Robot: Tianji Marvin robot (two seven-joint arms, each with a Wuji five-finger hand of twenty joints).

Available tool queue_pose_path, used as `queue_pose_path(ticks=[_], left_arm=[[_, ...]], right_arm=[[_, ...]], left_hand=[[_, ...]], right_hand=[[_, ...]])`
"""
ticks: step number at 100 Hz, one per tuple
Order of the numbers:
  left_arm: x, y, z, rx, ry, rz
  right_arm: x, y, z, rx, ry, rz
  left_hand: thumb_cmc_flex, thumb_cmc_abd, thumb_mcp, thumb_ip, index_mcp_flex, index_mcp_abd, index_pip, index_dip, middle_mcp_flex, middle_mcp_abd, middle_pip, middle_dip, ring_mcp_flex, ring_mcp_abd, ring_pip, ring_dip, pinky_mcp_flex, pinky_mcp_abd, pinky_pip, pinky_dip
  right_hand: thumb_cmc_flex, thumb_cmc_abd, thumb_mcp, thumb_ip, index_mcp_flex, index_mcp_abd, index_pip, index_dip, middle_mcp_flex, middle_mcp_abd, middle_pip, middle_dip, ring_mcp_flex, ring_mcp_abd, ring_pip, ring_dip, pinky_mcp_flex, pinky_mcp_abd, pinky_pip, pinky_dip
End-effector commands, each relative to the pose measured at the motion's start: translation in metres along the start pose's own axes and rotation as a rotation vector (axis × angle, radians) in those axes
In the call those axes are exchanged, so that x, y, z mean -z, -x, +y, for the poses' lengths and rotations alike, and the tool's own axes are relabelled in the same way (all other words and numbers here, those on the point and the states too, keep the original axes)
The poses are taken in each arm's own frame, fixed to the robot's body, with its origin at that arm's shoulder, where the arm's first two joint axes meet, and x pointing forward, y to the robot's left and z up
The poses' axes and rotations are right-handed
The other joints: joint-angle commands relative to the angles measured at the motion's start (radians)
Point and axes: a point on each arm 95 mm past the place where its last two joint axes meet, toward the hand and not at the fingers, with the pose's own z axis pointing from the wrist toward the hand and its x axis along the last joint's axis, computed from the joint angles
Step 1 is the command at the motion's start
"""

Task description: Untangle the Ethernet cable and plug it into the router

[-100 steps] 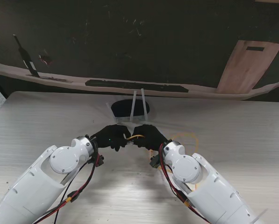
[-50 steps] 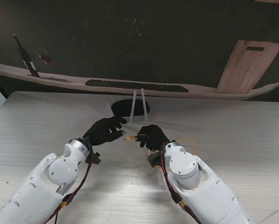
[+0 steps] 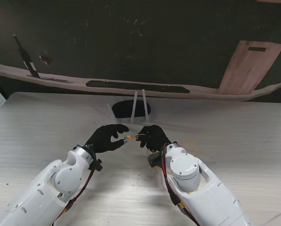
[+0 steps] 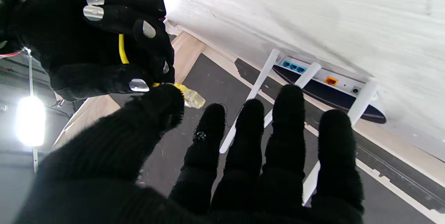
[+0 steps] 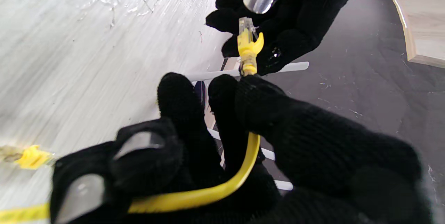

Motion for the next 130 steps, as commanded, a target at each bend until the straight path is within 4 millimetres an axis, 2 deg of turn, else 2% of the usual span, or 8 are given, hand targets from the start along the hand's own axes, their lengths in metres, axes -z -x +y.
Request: queue_pose_path(ticks=[1, 22, 42, 82, 102, 116, 121, 130], left_arm=[[-0.001, -0.003, 0.005, 0.009, 0.022, 0.008], [-0.004, -0.004, 0.010, 0.039, 0.028, 0.018], [-0.006, -0.007, 0.011, 0.039, -0.002, 0.045], [-0.011, -0.011, 0.016, 0.073, -0.062, 0.067], [-0.012, -0.012, 0.015, 0.088, -0.076, 0.070], [-0.011, -0.013, 0.013, 0.089, -0.064, 0.047], [-0.011, -0.013, 0.013, 0.081, -0.068, 0.037], [-0.011, -0.013, 0.013, 0.046, -0.080, 0.029]], right_arm=[[0.002, -0.002, -0.004, -0.012, -0.021, 0.009], [0.002, -0.002, -0.005, -0.017, -0.026, 0.007], [0.002, -0.002, -0.006, -0.020, -0.031, 0.001], [0.003, 0.000, -0.006, -0.018, -0.033, -0.011], [0.002, 0.001, -0.005, -0.013, -0.036, -0.016], [0.000, 0.003, -0.004, 0.102, -0.017, 0.038], [0.000, 0.003, -0.003, 0.149, -0.017, 0.057], [0.000, 0.004, -0.001, 0.211, -0.033, 0.079]], left_hand=[[0.015, -0.010, 0.033, -0.034, 0.026, -0.030, 0.026, 0.018, 0.026, -0.036, 0.020, 0.001, 0.033, 0.045, 0.018, -0.007, 0.011, -0.032, 0.001, -0.008], [0.071, 0.000, 0.018, -0.036, 0.068, -0.030, 0.060, 0.034, 0.096, -0.042, 0.046, 0.012, 0.089, 0.051, 0.049, -0.008, 0.036, -0.030, 0.014, -0.006], [0.167, -0.036, -0.060, -0.099, 0.109, -0.056, 0.164, 0.048, 0.183, -0.048, 0.112, 0.039, 0.156, 0.045, 0.108, -0.008, 0.078, -0.038, 0.051, 0.006], [0.331, 0.000, -0.204, -0.079, 0.177, -0.086, 0.383, 0.028, 0.358, -0.072, 0.183, 0.132, 0.274, 0.057, 0.232, -0.007, 0.174, -0.042, 0.132, 0.028], [0.344, -0.046, -0.130, -0.063, 0.202, -0.048, 0.427, 0.018, 0.406, -0.053, 0.202, 0.140, 0.333, 0.052, 0.266, -0.007, 0.224, -0.030, 0.154, 0.029], [0.319, -0.086, -0.057, -0.059, 0.232, -0.022, 0.431, 0.004, 0.436, -0.027, 0.239, 0.130, 0.391, 0.057, 0.311, 0.001, 0.284, -0.022, 0.195, 0.031], [0.302, -0.107, -0.021, -0.056, 0.248, -0.014, 0.432, -0.002, 0.452, -0.019, 0.255, 0.117, 0.423, 0.053, 0.323, -0.008, 0.320, -0.024, 0.214, 0.026], [0.272, -0.143, 0.031, -0.048, 0.270, -0.002, 0.435, -0.011, 0.481, -0.019, 0.266, 0.100, 0.468, 0.040, 0.330, -0.030, 0.371, -0.033, 0.230, 0.005]], right_hand=[[0.026, 0.019, -0.007, -0.009, 0.019, 0.002, 0.003, 0.012, 0.104, 0.116, 0.073, 0.011, -0.001, -0.017, 0.071, 0.026, 0.041, -0.215, 0.230, 0.008], [0.026, 0.021, -0.008, -0.009, 0.018, 0.002, 0.005, 0.011, 0.101, 0.116, 0.072, 0.009, -0.002, -0.013, 0.065, 0.025, 0.041, -0.213, 0.226, 0.006], [0.025, 0.024, -0.010, -0.009, 0.016, 0.004, 0.005, 0.009, 0.100, 0.119, 0.070, 0.007, -0.002, -0.009, 0.062, 0.024, 0.039, -0.206, 0.220, 0.004], [0.028, 0.026, -0.014, -0.008, 0.013, 0.003, 0.006, 0.004, 0.092, 0.117, 0.066, 0.004, -0.003, 0.002, 0.044, 0.016, 0.035, -0.182, 0.201, -0.004], [0.030, -0.002, -0.016, -0.004, -0.074, 0.011, -0.038, -0.056, -0.020, 0.116, -0.004, -0.023, -0.013, 0.087, -0.202, -0.136, -0.024, 0.132, -0.082, -0.131], [-0.024, -0.131, 0.073, 0.013, -0.189, -0.028, -0.149, -0.041, -0.196, 0.067, -0.071, -0.021, -0.148, 0.112, -0.513, -0.225, -0.375, 0.208, -0.397, -0.224], [-0.067, -0.156, 0.104, 0.108, -0.227, -0.046, -0.218, 0.079, -0.259, 0.040, -0.086, -0.016, -0.274, 0.113, -0.606, -0.200, -0.589, 0.175, -0.561, -0.221], [-0.096, -0.220, 0.107, 0.109, -0.338, -0.071, -0.234, 0.128, -0.390, 0.009, -0.108, -0.014, -0.464, 0.085, -0.717, -0.201, -0.794, 0.112, -0.695, -0.237]])
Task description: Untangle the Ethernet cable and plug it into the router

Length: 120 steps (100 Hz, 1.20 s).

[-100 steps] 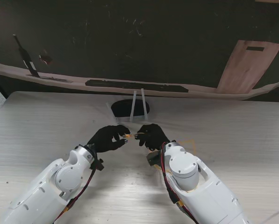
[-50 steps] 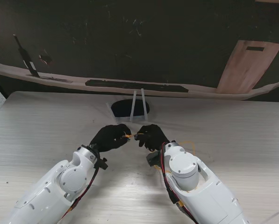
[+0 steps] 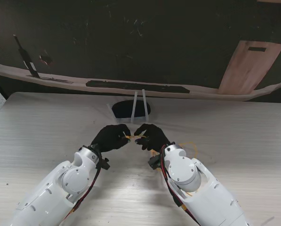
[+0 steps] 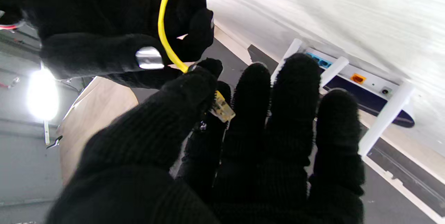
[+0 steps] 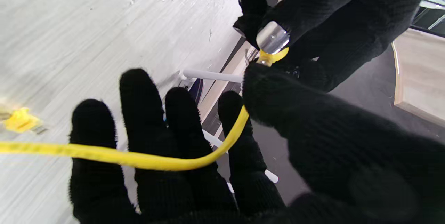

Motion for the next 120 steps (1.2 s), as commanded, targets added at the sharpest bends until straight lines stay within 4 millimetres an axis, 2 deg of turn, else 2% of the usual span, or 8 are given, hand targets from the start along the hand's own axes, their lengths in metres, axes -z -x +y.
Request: queue_pose_path(ticks=[1, 41, 57, 71, 90, 106, 113, 120], left_arm=[[0.000, -0.003, 0.002, -0.019, 0.002, 0.007], [-0.004, -0.006, 0.010, -0.004, 0.048, -0.046], [-0.007, -0.007, 0.013, -0.001, 0.047, -0.059], [-0.007, -0.007, 0.013, -0.005, 0.048, -0.066], [-0.006, -0.007, 0.013, -0.002, 0.052, -0.066], [-0.006, -0.007, 0.014, 0.001, 0.059, -0.065], [-0.006, -0.007, 0.014, 0.001, 0.064, -0.064], [-0.006, -0.007, 0.014, -0.002, 0.068, -0.064]], right_arm=[[0.001, 0.002, 0.000, -0.005, -0.032, 0.000], [0.000, -0.006, -0.004, 0.224, 0.061, 0.186], [0.003, -0.012, -0.013, 0.195, 0.061, 0.196], [0.002, -0.012, -0.020, 0.267, 0.070, 0.192], [-0.004, -0.006, -0.020, 0.415, 0.102, 0.223], [-0.007, -0.003, -0.019, 0.482, 0.125, 0.255], [-0.008, -0.002, -0.019, 0.483, 0.127, 0.263], [-0.008, -0.002, -0.020, 0.481, 0.127, 0.272]], left_hand=[[0.018, -0.016, 0.089, 0.040, 0.068, -0.018, 0.075, 0.002, 0.050, 0.001, 0.049, -0.016, 0.050, 0.041, 0.023, -0.019, 0.030, -0.021, 0.043, -0.007], [0.010, -0.019, 0.109, 0.041, 0.071, -0.015, 0.071, -0.003, 0.050, 0.005, 0.054, -0.019, 0.052, 0.047, 0.030, -0.026, 0.029, -0.018, 0.055, -0.018], [0.012, -0.019, 0.109, 0.041, 0.069, -0.009, 0.071, -0.002, 0.049, 0.008, 0.054, -0.019, 0.048, 0.050, 0.031, -0.027, 0.027, -0.014, 0.057, -0.019], [0.012, -0.017, 0.108, 0.041, 0.068, -0.013, 0.073, 0.000, 0.046, 0.007, 0.055, -0.019, 0.048, 0.050, 0.032, -0.028, 0.023, -0.015, 0.057, -0.020], [0.012, -0.015, 0.106, 0.041, 0.064, -0.011, 0.073, 0.001, 0.043, 0.006, 0.056, -0.018, 0.041, 0.052, 0.031, -0.029, 0.016, -0.015, 0.056, -0.021], [0.014, -0.013, 0.103, 0.040, 0.062, -0.014, 0.076, 0.003, 0.040, 0.005, 0.055, -0.016, 0.037, 0.052, 0.033, -0.029, 0.009, -0.016, 0.055, -0.021], [0.015, -0.012, 0.101, 0.040, 0.061, -0.018, 0.076, 0.004, 0.038, 0.004, 0.054, -0.016, 0.032, 0.052, 0.031, -0.029, 0.008, -0.016, 0.055, -0.021], [0.015, -0.011, 0.100, 0.040, 0.059, -0.016, 0.075, 0.003, 0.037, 0.004, 0.053, -0.016, 0.030, 0.052, 0.031, -0.029, 0.006, -0.016, 0.054, -0.021]], right_hand=[[-0.028, -0.064, 0.029, 0.019, -0.072, -0.040, -0.023, 0.042, -0.077, -0.040, -0.017, 0.000, -0.108, -0.020, -0.075, 0.011, -0.114, -0.046, -0.086, -0.013], [-0.073, -0.178, 0.071, -0.005, -0.231, -0.002, -0.020, 0.064, -0.305, -0.043, -0.016, 0.008, -0.304, -0.094, -0.215, 0.001, -0.216, -0.183, -0.291, -0.020], [-0.026, -0.172, 0.090, 0.002, -0.261, 0.049, -0.029, 0.054, -0.364, -0.011, -0.014, 0.004, -0.244, -0.055, -0.219, -0.004, -0.114, -0.084, -0.264, -0.075], [0.024, -0.136, 0.102, 0.019, -0.249, 0.076, -0.018, 0.052, -0.355, 0.018, 0.009, 0.008, -0.100, -0.054, -0.144, 0.015, 0.128, 0.041, -0.055, -0.052], [0.026, -0.117, 0.111, 0.023, -0.159, 0.085, 0.006, 0.065, -0.230, 0.033, 0.052, 0.023, 0.182, -0.100, 0.189, 0.078, 0.499, -0.115, 0.354, 0.014], [0.014, -0.043, 0.111, 0.029, 0.021, 0.076, 0.031, 0.076, -0.034, 0.034, 0.083, 0.031, 0.333, -0.132, 0.354, 0.061, 0.670, -0.194, 0.532, 0.003], [0.047, -0.034, 0.088, -0.085, 0.058, 0.058, 0.131, -0.093, 0.034, 0.030, 0.090, 0.020, 0.366, -0.133, 0.392, 0.032, 0.681, -0.224, 0.577, 0.034], [0.066, -0.016, 0.065, -0.119, 0.078, 0.038, 0.215, -0.152, 0.086, 0.028, 0.104, -0.006, 0.368, -0.130, 0.412, 0.035, 0.685, -0.223, 0.588, 0.052]])
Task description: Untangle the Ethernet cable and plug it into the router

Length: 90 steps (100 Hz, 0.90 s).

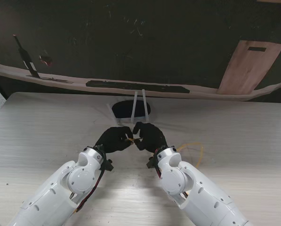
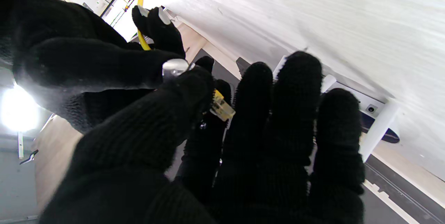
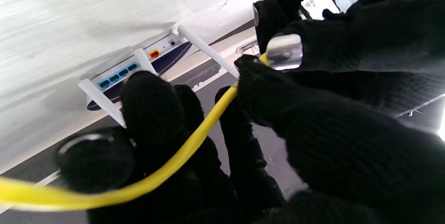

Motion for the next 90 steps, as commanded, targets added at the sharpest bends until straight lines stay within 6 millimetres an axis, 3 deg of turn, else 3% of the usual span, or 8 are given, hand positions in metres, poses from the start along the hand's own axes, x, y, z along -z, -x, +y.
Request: queue_pose_path(ticks=[1, 26, 43, 72, 81, 86, 90], left_arm=[[0.0003, -0.0014, 0.0017, 0.001, 0.020, 0.000], [0.0008, -0.0017, 0.0016, 0.003, 0.023, 0.006], [0.0008, -0.0018, 0.0017, 0.007, 0.027, 0.008], [0.0005, -0.0029, 0.0030, 0.030, 0.023, 0.004], [0.0007, -0.0028, 0.0031, 0.043, 0.013, 0.000], [0.0018, -0.0017, 0.0015, 0.043, 0.022, -0.001], [0.0033, -0.0004, -0.0001, 0.040, 0.037, -0.001]], right_arm=[[0.0005, -0.0013, -0.0026, -0.013, -0.006, 0.013], [0.0003, 0.0003, -0.0024, 0.005, -0.014, 0.033], [-0.0004, 0.0012, -0.0028, 0.012, -0.020, 0.039], [-0.0012, 0.0024, -0.0031, 0.027, -0.018, 0.052], [-0.0014, 0.0028, -0.0021, 0.027, -0.006, 0.054], [-0.0011, 0.0029, -0.0010, 0.019, 0.000, 0.047], [-0.0009, 0.0031, 0.0001, 0.010, 0.006, 0.038]], left_hand=[[0.041, 0.011, 0.055, 0.040, 0.040, -0.016, 0.073, 0.014, 0.023, -0.009, 0.043, -0.002, 0.010, 0.052, 0.029, -0.011, -0.010, -0.016, 0.043, -0.009], [0.044, 0.017, 0.048, 0.038, 0.033, -0.020, 0.075, 0.018, 0.016, -0.011, 0.040, 0.001, 0.001, 0.054, 0.027, -0.010, -0.019, -0.018, 0.038, -0.009], [0.050, 0.023, 0.039, 0.035, 0.029, -0.022, 0.075, 0.020, 0.012, -0.011, 0.036, 0.002, -0.006, 0.055, 0.023, -0.009, -0.029, -0.016, 0.034, -0.008], [0.038, 0.024, 0.026, 0.035, 0.023, -0.018, 0.063, 0.014, 0.007, -0.015, 0.033, 0.004, -0.015, 0.062, 0.018, -0.007, -0.038, -0.014, 0.029, -0.006], [-0.043, 0.009, 0.017, 0.032, -0.006, -0.017, -0.002, -0.003, -0.048, -0.010, 0.011, -0.001, -0.054, 0.075, -0.001, -0.005, -0.074, -0.013, 0.012, -0.002], [-0.159, 0.037, 0.060, 0.039, -0.039, -0.009, -0.119, 0.028, -0.135, -0.007, -0.004, -0.020, -0.095, 0.076, -0.016, 0.014, -0.113, -0.017, -0.010, 0.013], [-0.261, 0.095, 0.087, 0.077, -0.092, 0.007, -0.223, 0.039, -0.218, -0.007, -0.042, -0.038, -0.147, 0.082, -0.038, 0.024, -0.164, -0.014, -0.035, 0.020]], right_hand=[[0.033, 0.019, -0.004, -0.047, 0.028, -0.028, 0.082, -0.055, 0.042, 0.013, 0.034, -0.022, 0.045, -0.004, 0.040, -0.009, 0.037, -0.052, 0.112, 0.036], [0.069, 0.015, -0.015, -0.053, 0.101, -0.041, 0.138, -0.102, 0.138, 0.014, 0.050, -0.053, 0.046, -0.017, 0.104, 0.024, 0.048, -0.087, 0.155, 0.071], [0.071, 0.012, -0.011, -0.053, 0.143, -0.038, 0.150, -0.116, 0.185, 0.018, 0.076, -0.063, 0.048, -0.052, 0.201, 0.086, 0.067, -0.183, 0.235, 0.132], [0.090, 0.022, -0.001, -0.047, 0.232, -0.075, 0.158, -0.097, 0.264, 0.014, 0.104, -0.080, 0.051, -0.087, 0.285, 0.153, 0.082, -0.279, 0.307, 0.188], [0.089, 0.009, 0.007, -0.048, 0.257, -0.102, 0.148, -0.083, 0.280, 0.009, 0.104, -0.083, 0.052, -0.098, 0.299, 0.166, 0.085, -0.299, 0.320, 0.198], [0.091, 0.001, 0.008, -0.049, 0.270, -0.110, 0.140, -0.082, 0.285, 0.009, 0.101, -0.086, 0.052, -0.096, 0.301, 0.170, 0.086, -0.303, 0.322, 0.201], [0.093, -0.002, 0.007, -0.051, 0.278, -0.113, 0.131, -0.080, 0.291, 0.008, 0.097, -0.088, 0.052, -0.095, 0.303, 0.174, 0.087, -0.307, 0.326, 0.204]])
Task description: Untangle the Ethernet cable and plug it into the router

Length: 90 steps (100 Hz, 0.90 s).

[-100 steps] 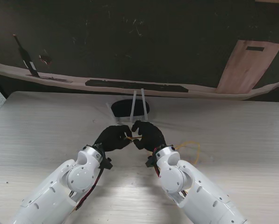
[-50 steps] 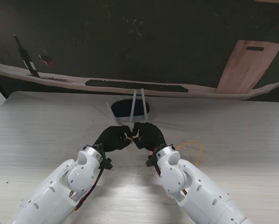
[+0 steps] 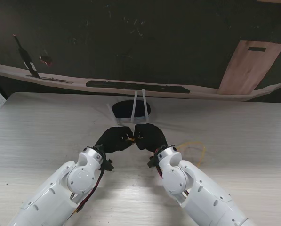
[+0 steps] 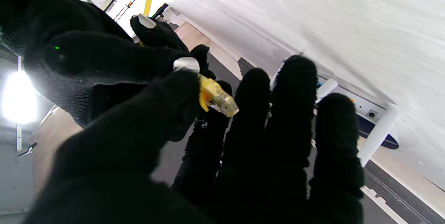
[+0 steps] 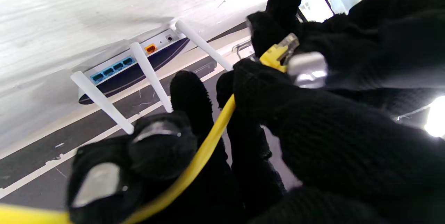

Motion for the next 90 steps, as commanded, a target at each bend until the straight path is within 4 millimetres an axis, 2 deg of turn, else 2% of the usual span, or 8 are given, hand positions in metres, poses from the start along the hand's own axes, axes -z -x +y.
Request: queue_pose_path(ticks=[1, 10, 19, 29, 45, 66, 85, 90], left_arm=[[0.003, -0.001, -0.001, 0.003, 0.039, 0.003], [0.007, 0.001, -0.006, 0.001, 0.057, 0.008], [0.010, 0.002, -0.010, 0.011, 0.021, 0.007], [0.013, 0.003, -0.014, 0.049, -0.022, 0.017], [0.015, 0.005, -0.015, 0.001, -0.042, 0.033], [0.013, 0.006, -0.010, -0.023, -0.044, 0.044], [0.010, 0.005, -0.006, -0.049, -0.049, 0.081], [0.009, 0.004, -0.005, -0.058, -0.046, 0.089]], right_arm=[[0.002, -0.001, 0.000, -0.025, 0.005, -0.012], [0.003, 0.000, 0.003, -0.058, 0.021, -0.048], [0.003, 0.002, 0.005, -0.082, 0.035, -0.078], [0.005, 0.003, 0.008, -0.105, 0.047, -0.107], [0.006, 0.004, 0.010, -0.122, 0.052, -0.127], [0.009, -0.001, 0.011, -0.188, 0.037, -0.146], [0.011, -0.006, 0.011, -0.258, 0.017, -0.166], [0.012, -0.007, 0.011, -0.267, 0.014, -0.171]], left_hand=[[-0.119, 0.048, 0.039, 0.051, -0.086, -0.001, -0.125, 0.018, -0.107, -0.004, -0.036, -0.022, -0.061, 0.087, -0.029, 0.020, -0.068, -0.014, -0.032, 0.021], [-0.167, 0.097, -0.044, 0.049, -0.189, -0.013, -0.247, 0.002, -0.265, 0.002, -0.133, -0.051, -0.222, 0.118, -0.121, 0.037, -0.205, -0.002, -0.109, 0.022], [-0.148, 0.157, -0.088, 0.058, -0.196, -0.022, -0.261, -0.001, -0.300, 0.012, -0.150, -0.057, -0.285, 0.129, -0.164, 0.046, -0.254, 0.005, -0.133, 0.023], [-0.065, 0.176, -0.102, 0.055, -0.140, -0.037, -0.217, 0.020, -0.263, 0.016, -0.137, -0.053, -0.283, 0.130, -0.173, 0.050, -0.257, 0.010, -0.138, 0.024], [0.000, 0.152, -0.079, 0.055, -0.132, -0.053, -0.196, 0.031, -0.258, -0.007, -0.132, -0.051, -0.277, 0.098, -0.184, 0.044, -0.256, 0.008, -0.142, 0.023], [-0.040, 0.099, -0.002, 0.049, -0.166, -0.048, -0.193, 0.036, -0.285, -0.013, -0.146, -0.056, -0.288, 0.078, -0.204, 0.039, -0.251, 0.000, -0.151, 0.017], [-0.043, 0.056, 0.053, 0.038, -0.125, -0.074, -0.142, 0.059, -0.224, -0.029, -0.124, -0.049, -0.232, 0.048, -0.197, 0.029, -0.211, -0.021, -0.149, 0.011], [-0.031, 0.038, 0.058, 0.021, -0.116, -0.079, -0.123, 0.065, -0.203, -0.033, -0.115, -0.046, -0.212, 0.046, -0.193, 0.024, -0.197, -0.026, -0.146, 0.010]], right_hand=[[0.058, -0.008, 0.027, -0.012, 0.060, -0.055, 0.009, 0.027, 0.100, 0.091, 0.077, -0.015, 0.003, -0.041, 0.050, 0.026, 0.035, -0.225, 0.199, 0.028], [0.062, -0.010, 0.025, -0.014, 0.068, -0.048, -0.002, 0.033, 0.106, 0.096, 0.074, -0.014, 0.003, -0.032, 0.059, 0.034, 0.037, -0.227, 0.211, 0.034], [0.060, -0.006, 0.019, -0.016, 0.073, -0.046, -0.015, 0.043, 0.116, 0.096, 0.075, -0.008, 0.002, -0.027, 0.085, 0.051, 0.042, -0.242, 0.238, 0.046], [0.057, -0.007, 0.015, -0.019, 0.075, -0.041, -0.020, 0.044, 0.122, 0.093, 0.076, -0.004, 0.002, -0.023, 0.103, 0.062, 0.046, -0.254, 0.247, 0.057], [0.056, -0.006, 0.015, -0.019, 0.076, -0.031, -0.024, 0.044, 0.127, 0.099, 0.084, 0.012, 0.003, -0.050, 0.149, 0.086, 0.059, -0.304, 0.247, 0.125], [0.055, 0.001, 0.011, -0.020, 0.073, -0.023, -0.024, 0.048, 0.129, 0.106, 0.102, 0.027, 0.004, -0.070, 0.185, 0.105, 0.068, -0.338, 0.247, 0.173], [0.058, 0.006, 0.006, -0.020, 0.072, -0.011, -0.025, 0.052, 0.131, 0.113, 0.108, 0.035, 0.004, -0.068, 0.194, 0.111, 0.069, -0.343, 0.247, 0.192], [0.060, 0.008, 0.005, -0.020, 0.071, -0.011, -0.025, 0.052, 0.131, 0.114, 0.108, 0.036, 0.004, -0.068, 0.195, 0.112, 0.069, -0.344, 0.247, 0.195]])
